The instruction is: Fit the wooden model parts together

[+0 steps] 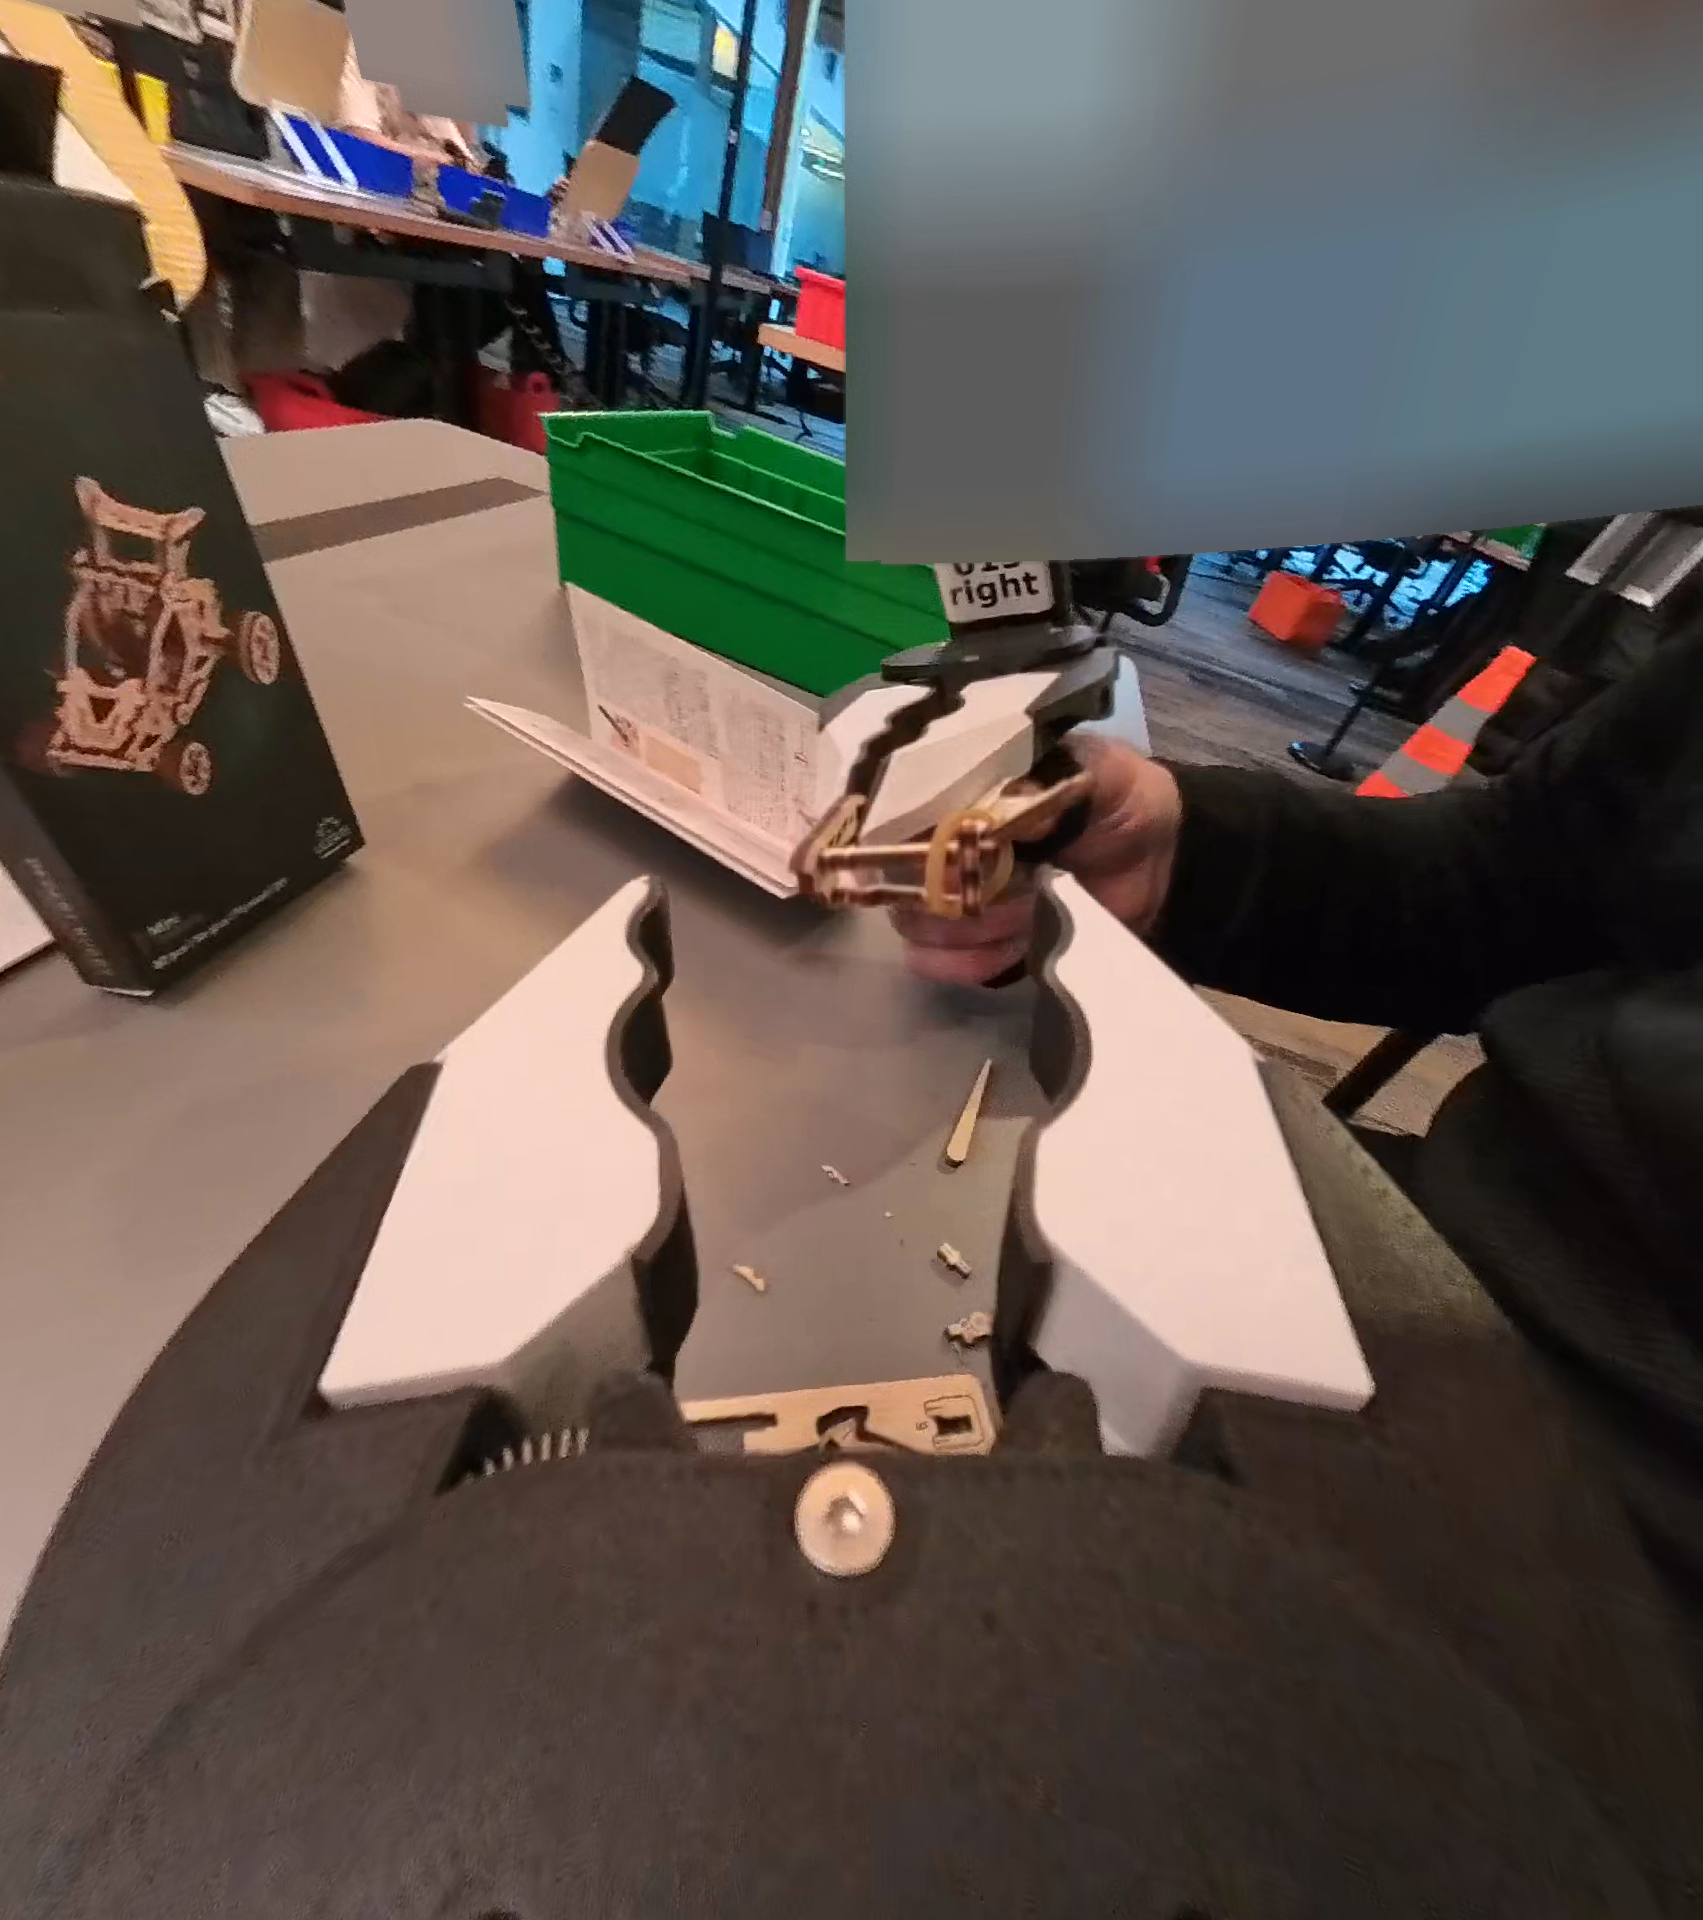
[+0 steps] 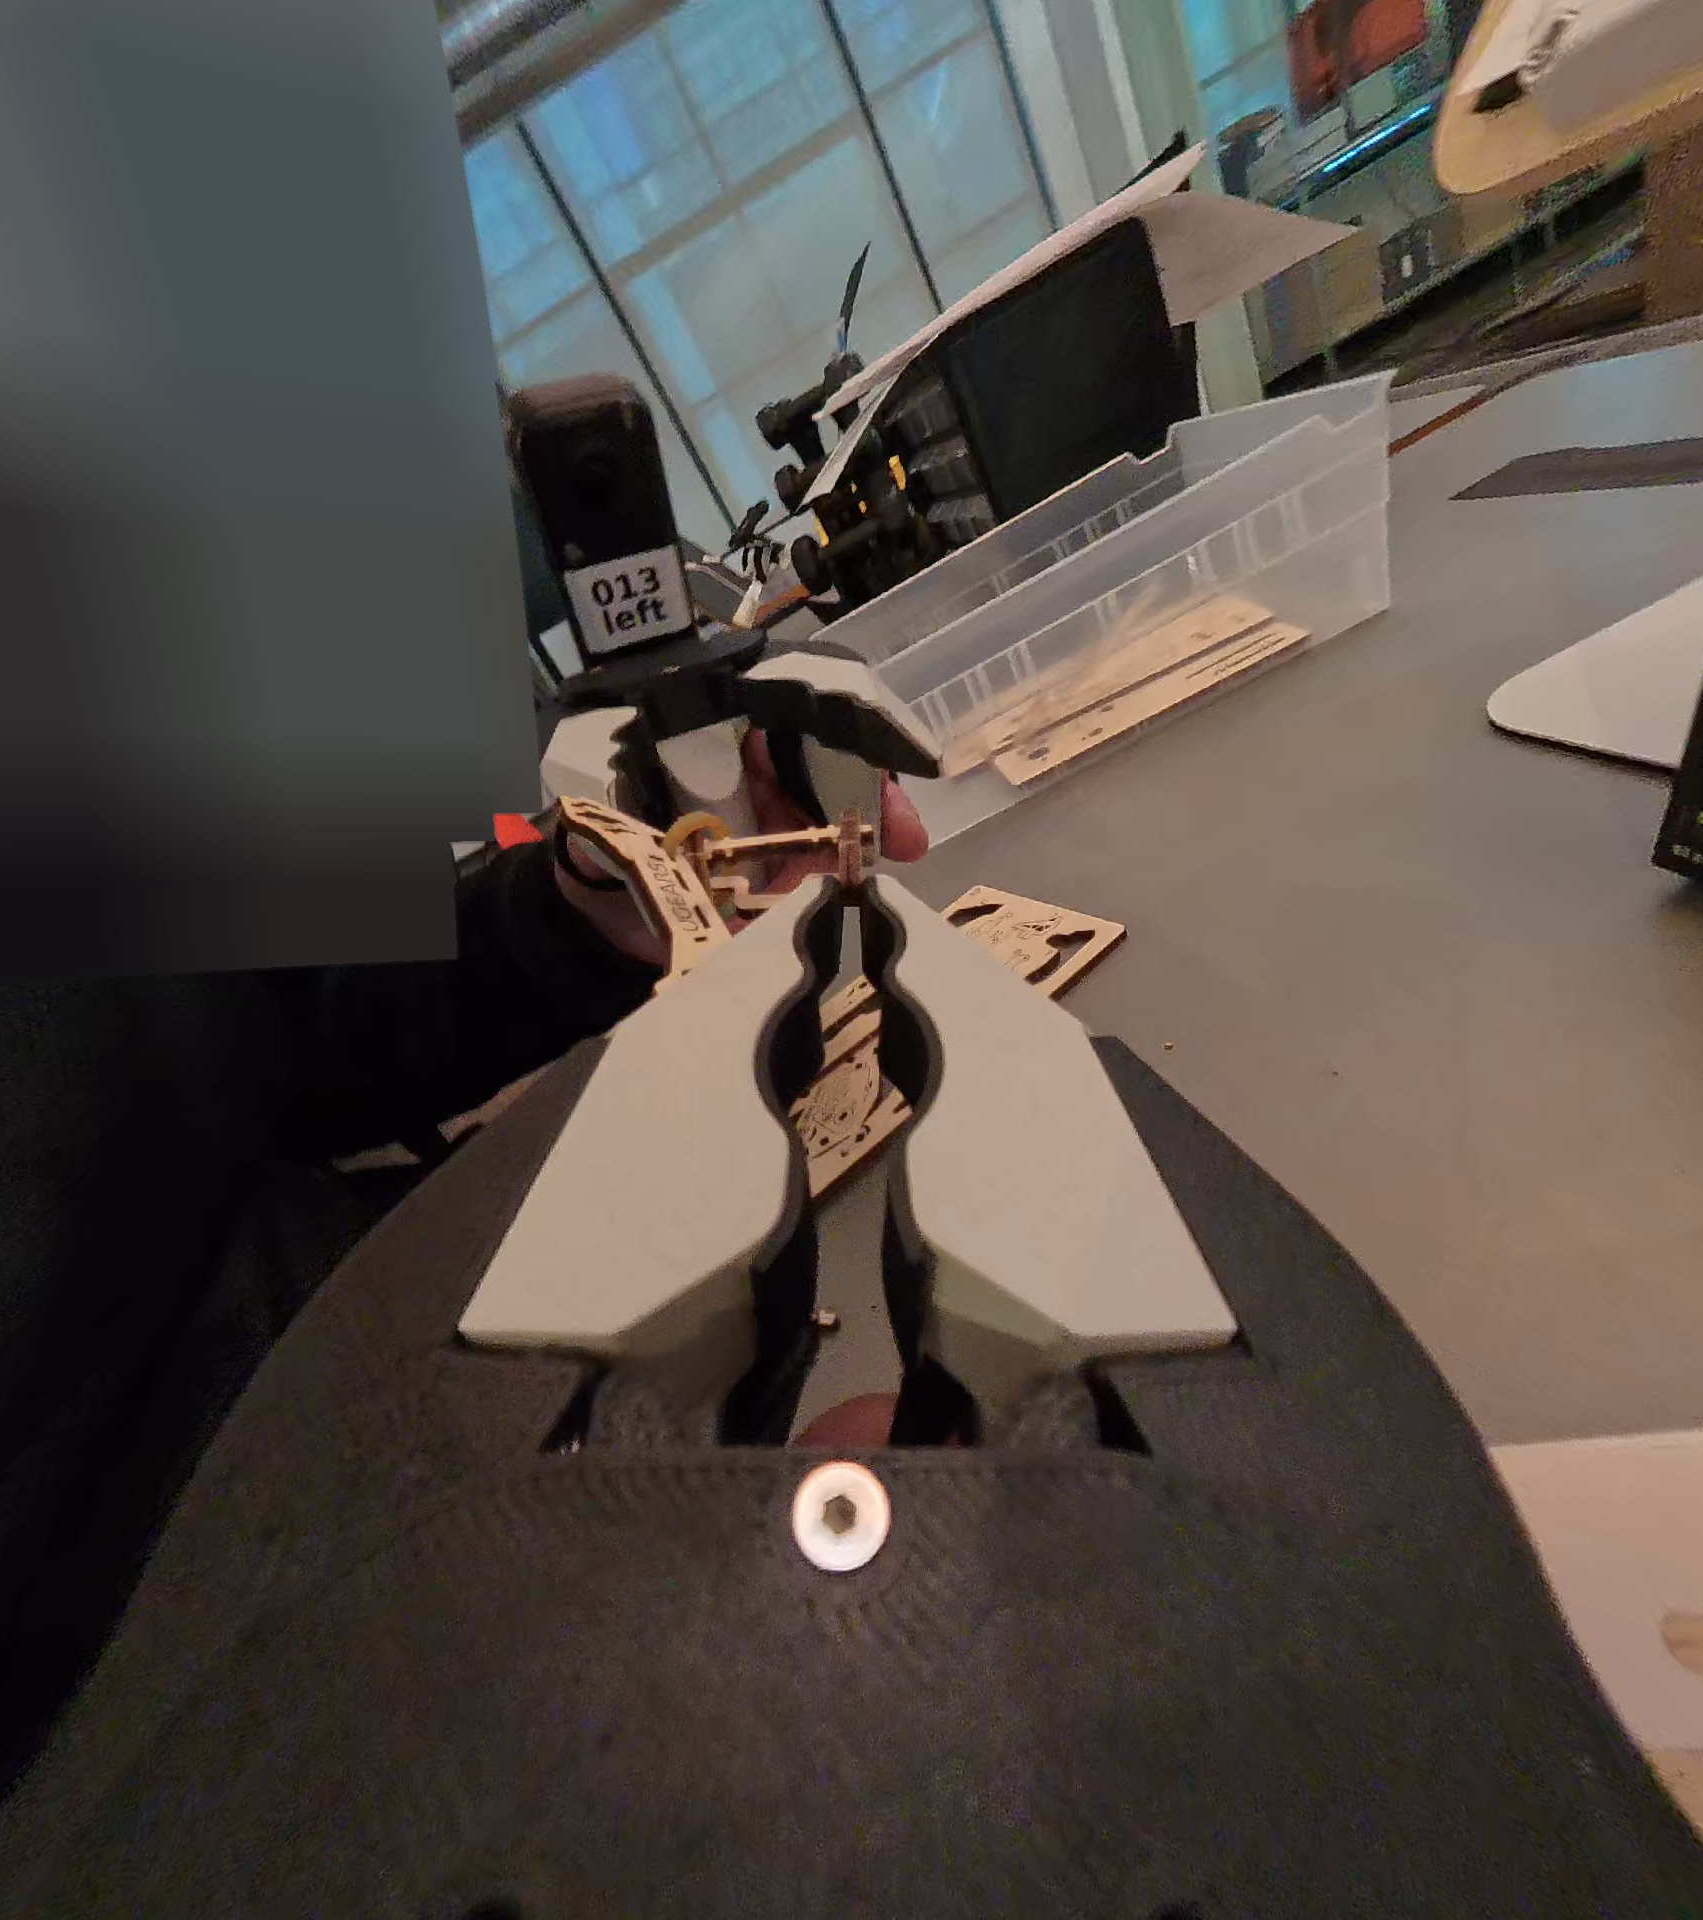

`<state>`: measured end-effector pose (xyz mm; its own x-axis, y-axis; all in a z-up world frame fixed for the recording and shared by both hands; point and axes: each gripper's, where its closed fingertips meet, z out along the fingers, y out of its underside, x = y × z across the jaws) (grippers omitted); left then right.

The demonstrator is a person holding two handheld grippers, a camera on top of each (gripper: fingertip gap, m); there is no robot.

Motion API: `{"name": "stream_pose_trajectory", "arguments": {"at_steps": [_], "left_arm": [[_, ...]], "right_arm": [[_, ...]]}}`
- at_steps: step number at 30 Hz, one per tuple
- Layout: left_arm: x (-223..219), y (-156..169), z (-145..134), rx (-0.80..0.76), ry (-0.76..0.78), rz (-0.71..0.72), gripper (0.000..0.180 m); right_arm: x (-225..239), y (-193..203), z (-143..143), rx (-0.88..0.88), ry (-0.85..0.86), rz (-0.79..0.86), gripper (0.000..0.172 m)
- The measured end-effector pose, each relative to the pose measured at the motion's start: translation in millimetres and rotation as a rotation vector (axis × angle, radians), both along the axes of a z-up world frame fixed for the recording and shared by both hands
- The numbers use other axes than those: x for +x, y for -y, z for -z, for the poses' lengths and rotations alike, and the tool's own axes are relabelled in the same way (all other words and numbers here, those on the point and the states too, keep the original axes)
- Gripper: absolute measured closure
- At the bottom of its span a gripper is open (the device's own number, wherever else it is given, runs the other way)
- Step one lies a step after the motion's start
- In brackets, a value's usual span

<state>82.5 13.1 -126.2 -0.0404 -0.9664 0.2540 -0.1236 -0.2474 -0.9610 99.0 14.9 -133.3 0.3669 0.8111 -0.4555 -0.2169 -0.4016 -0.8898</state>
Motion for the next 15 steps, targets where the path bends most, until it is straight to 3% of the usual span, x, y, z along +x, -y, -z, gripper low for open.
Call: {"name": "stream_pose_trajectory", "arguments": {"at_steps": [15], "left_arm": [[6, 20, 3, -0.028, 0.032, 0.145, 0.139]], "right_arm": [[-10, 8, 0, 0.047, 0.032, -0.067, 0.171]]}}
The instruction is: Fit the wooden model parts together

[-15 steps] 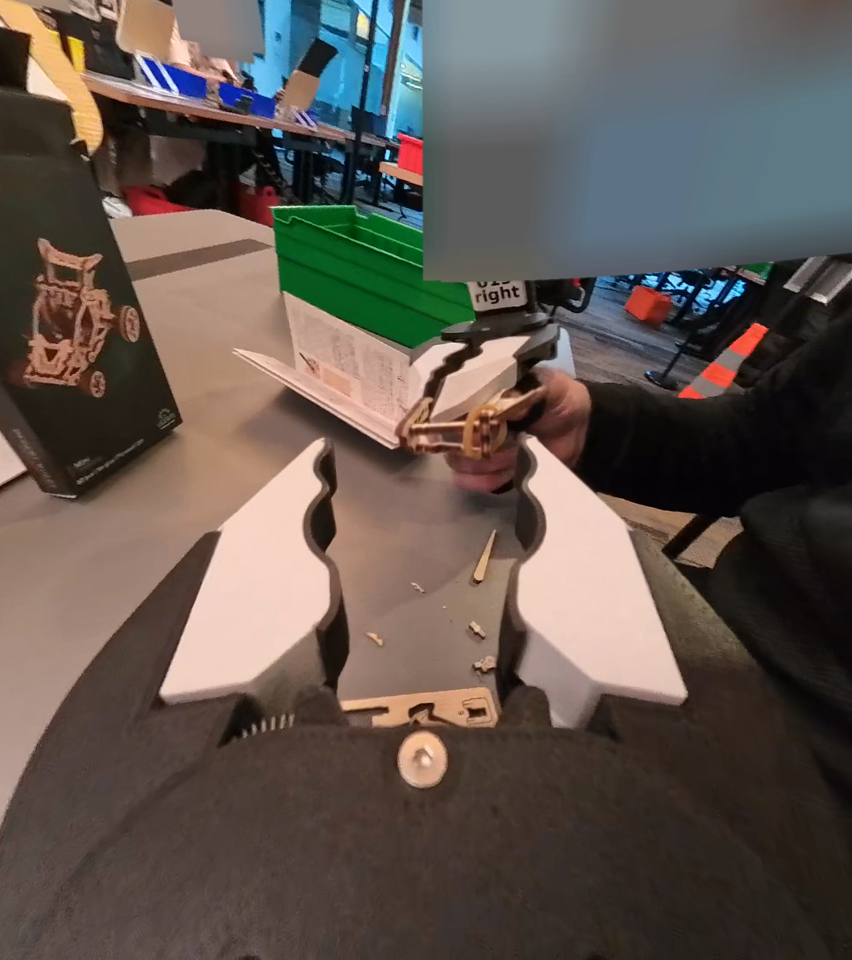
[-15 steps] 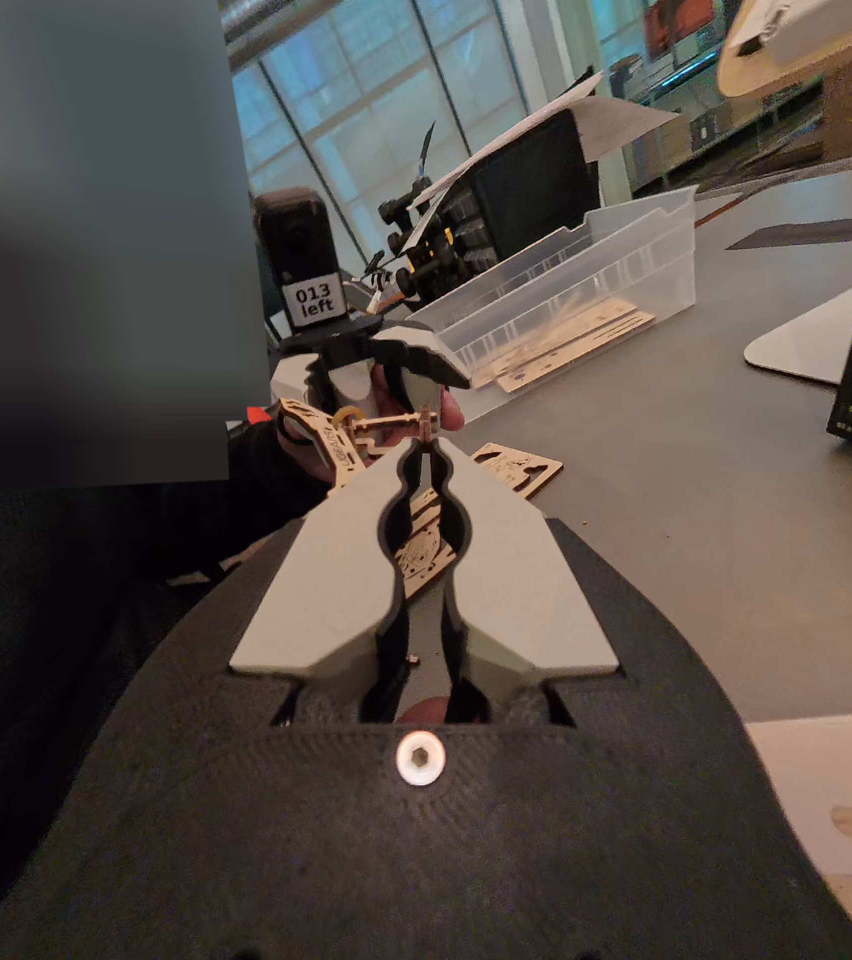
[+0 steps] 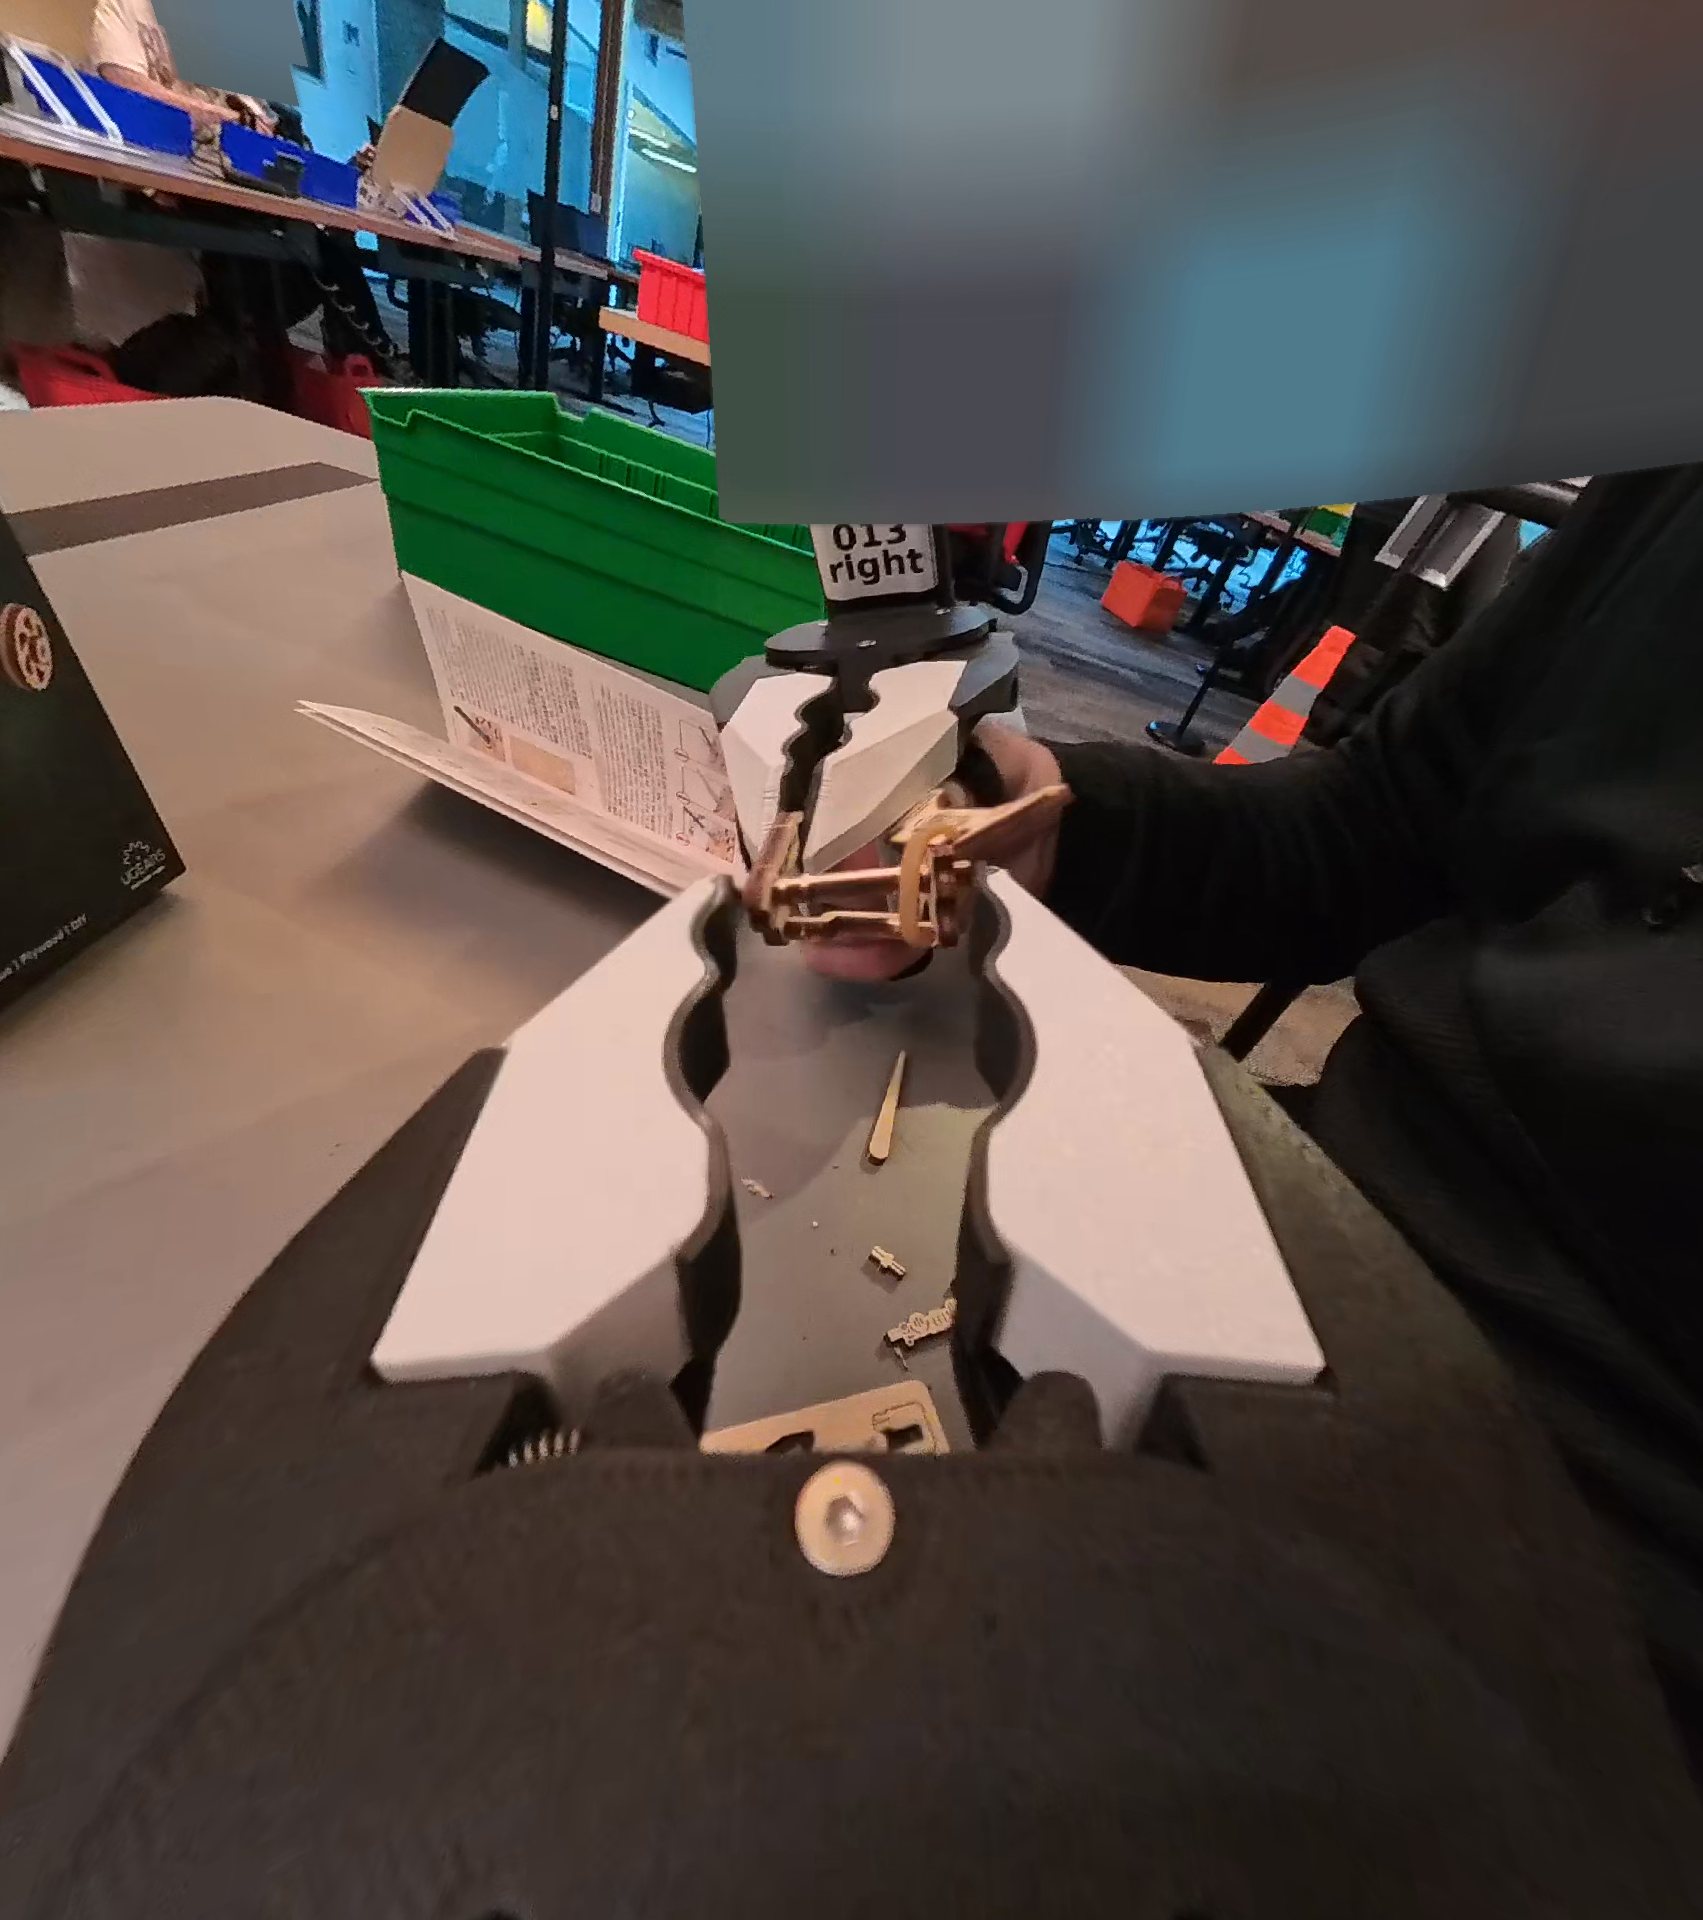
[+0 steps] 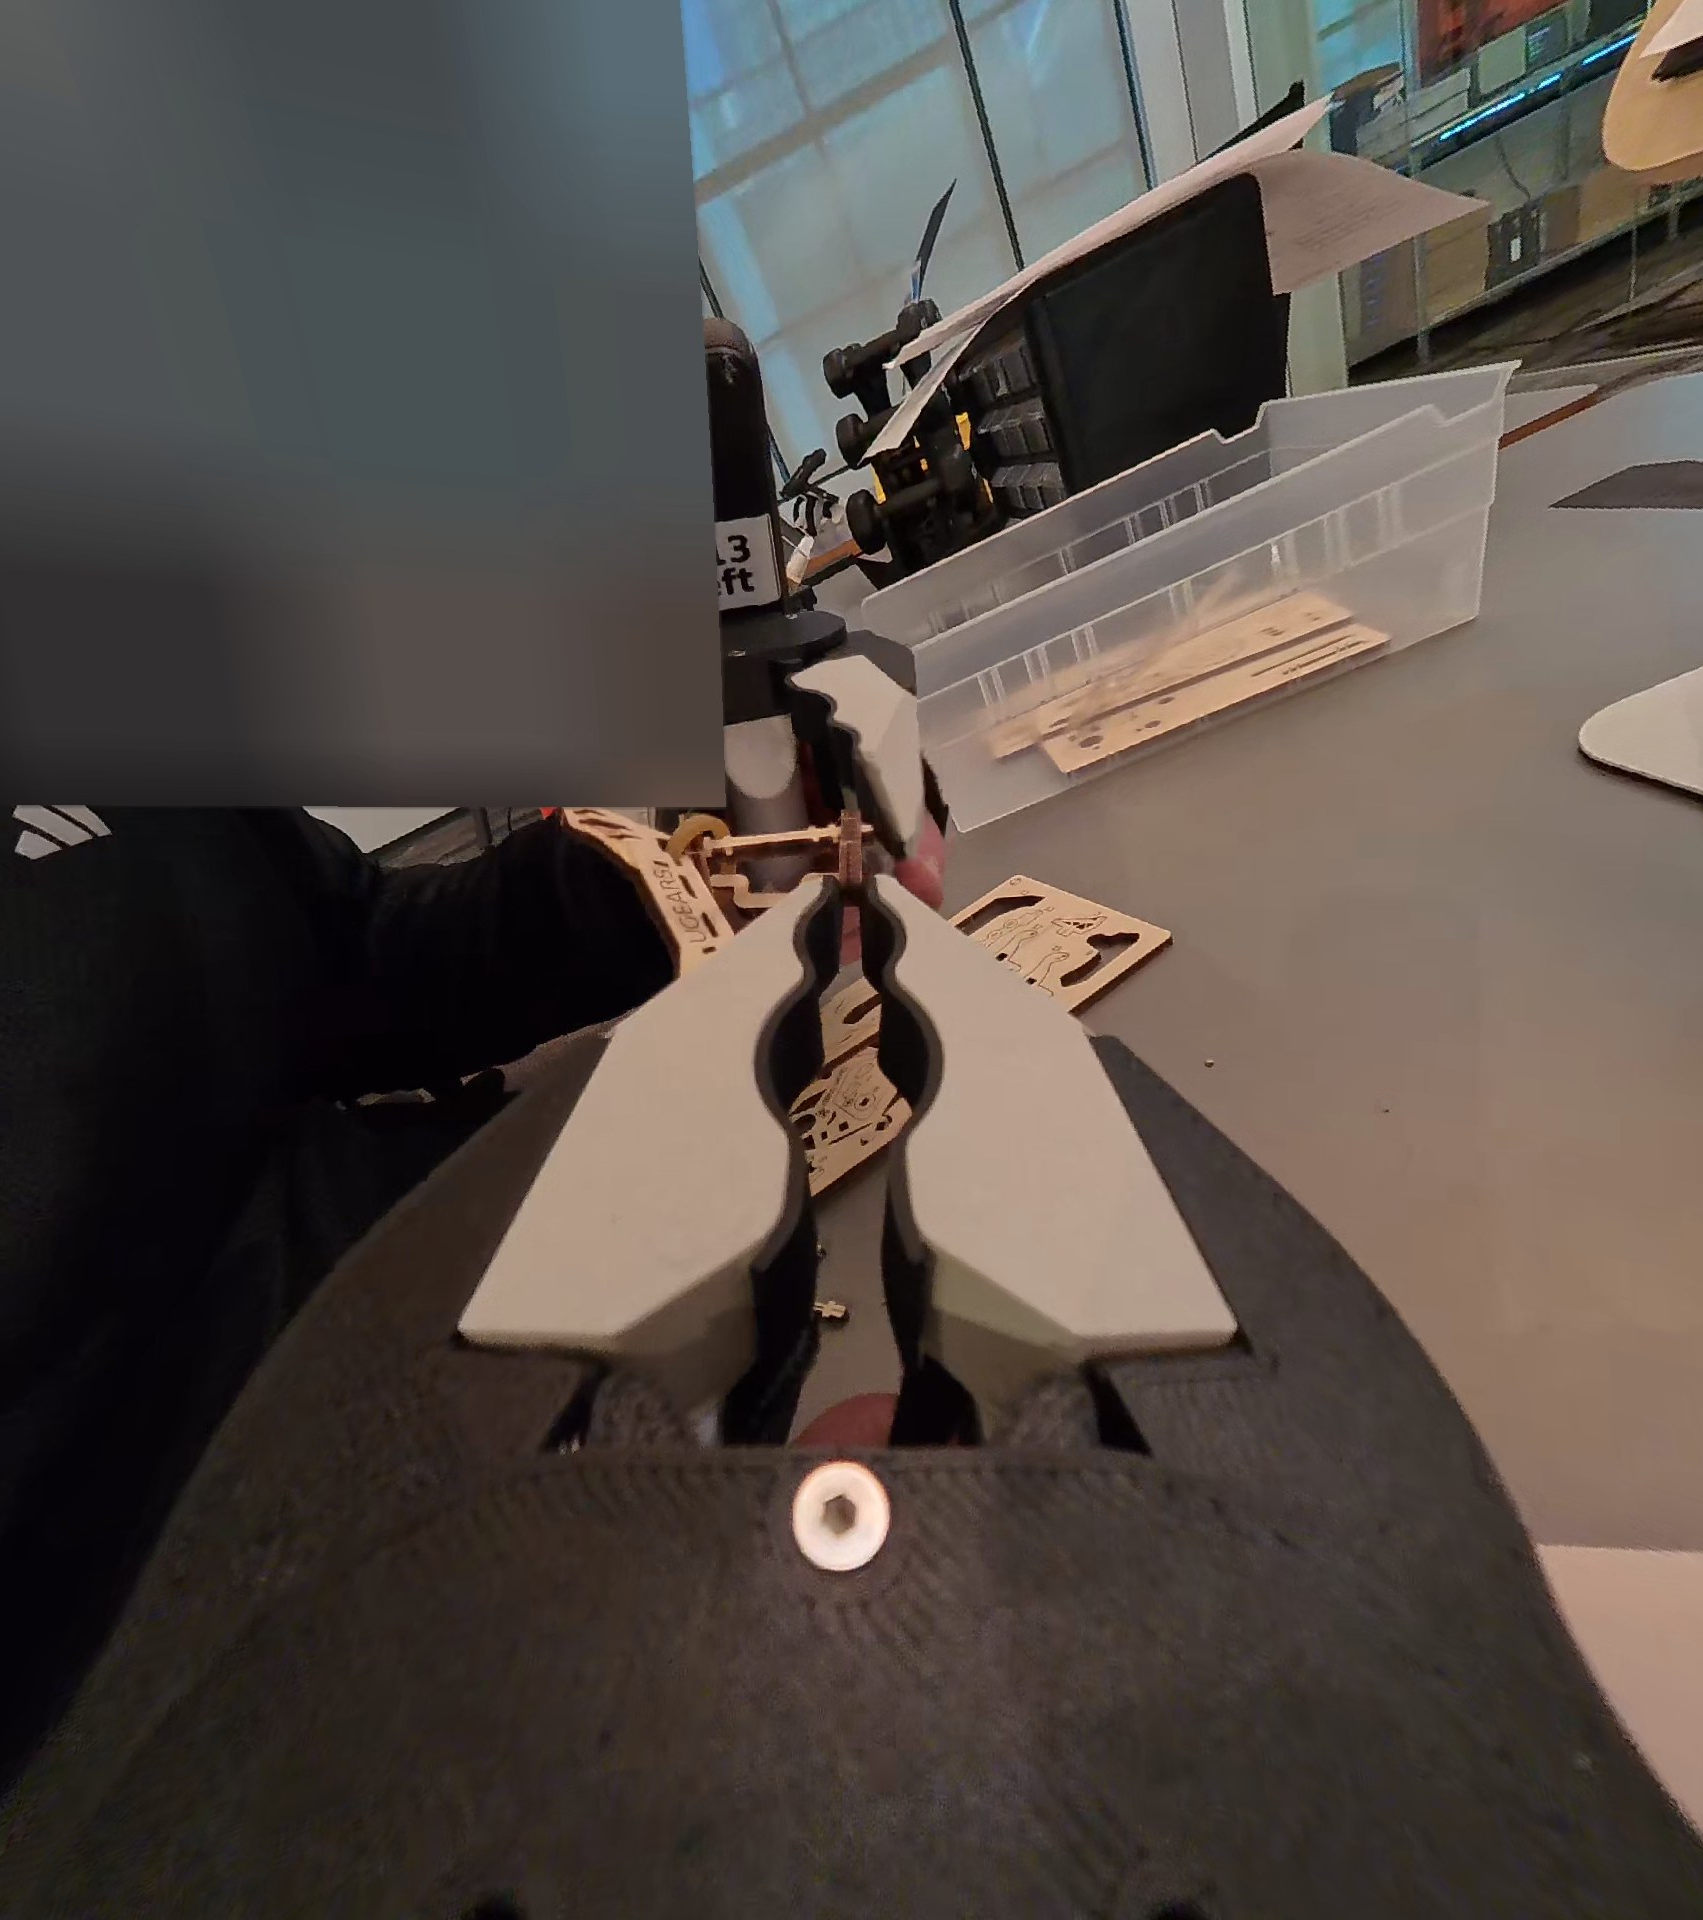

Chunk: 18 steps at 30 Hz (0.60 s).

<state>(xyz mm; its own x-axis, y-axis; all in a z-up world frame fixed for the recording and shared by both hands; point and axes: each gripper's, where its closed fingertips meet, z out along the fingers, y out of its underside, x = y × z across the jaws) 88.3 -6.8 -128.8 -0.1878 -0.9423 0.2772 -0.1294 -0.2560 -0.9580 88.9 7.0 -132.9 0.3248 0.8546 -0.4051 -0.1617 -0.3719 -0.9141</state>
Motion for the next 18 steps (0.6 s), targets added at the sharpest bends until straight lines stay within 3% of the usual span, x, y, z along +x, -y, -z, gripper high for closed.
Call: {"name": "stream_pose_trajectory", "arguments": {"at_steps": [18], "left_arm": [[-0.9, 5.5, -0.4, -0.079, 0.054, 0.059, 0.140]], "right_arm": [[0.1, 5.3, 0.7, -0.021, -0.017, -0.078, 0.170]]}}
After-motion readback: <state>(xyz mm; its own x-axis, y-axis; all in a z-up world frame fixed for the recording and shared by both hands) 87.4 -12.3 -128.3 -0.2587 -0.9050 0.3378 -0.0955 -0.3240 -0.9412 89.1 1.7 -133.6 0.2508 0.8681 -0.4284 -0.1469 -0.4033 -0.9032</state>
